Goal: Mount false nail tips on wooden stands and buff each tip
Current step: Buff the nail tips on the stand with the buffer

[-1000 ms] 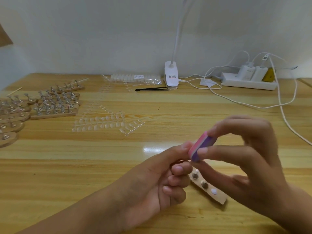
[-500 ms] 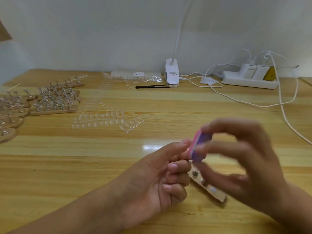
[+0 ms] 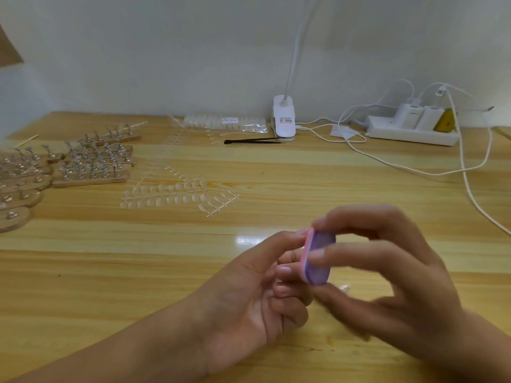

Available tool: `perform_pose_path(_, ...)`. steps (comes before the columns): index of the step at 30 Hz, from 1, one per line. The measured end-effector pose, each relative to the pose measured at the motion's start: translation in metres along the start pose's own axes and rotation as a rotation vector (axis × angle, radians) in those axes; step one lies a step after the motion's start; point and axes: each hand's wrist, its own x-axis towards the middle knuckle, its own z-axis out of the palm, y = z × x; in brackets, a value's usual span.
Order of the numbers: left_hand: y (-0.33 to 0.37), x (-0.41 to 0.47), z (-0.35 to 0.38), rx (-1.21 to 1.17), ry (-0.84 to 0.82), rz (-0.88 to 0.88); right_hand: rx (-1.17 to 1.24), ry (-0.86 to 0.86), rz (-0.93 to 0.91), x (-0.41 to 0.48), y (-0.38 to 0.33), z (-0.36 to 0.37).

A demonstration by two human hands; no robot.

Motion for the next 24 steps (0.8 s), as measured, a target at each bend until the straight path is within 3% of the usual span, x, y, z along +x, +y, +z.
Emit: perform_pose_path(24, -0.0017, 0.0012, 0.0005, 0.086, 0.027, 0.077, 0.212, 0.053, 0.154, -0.0025, 0.0013, 0.0020)
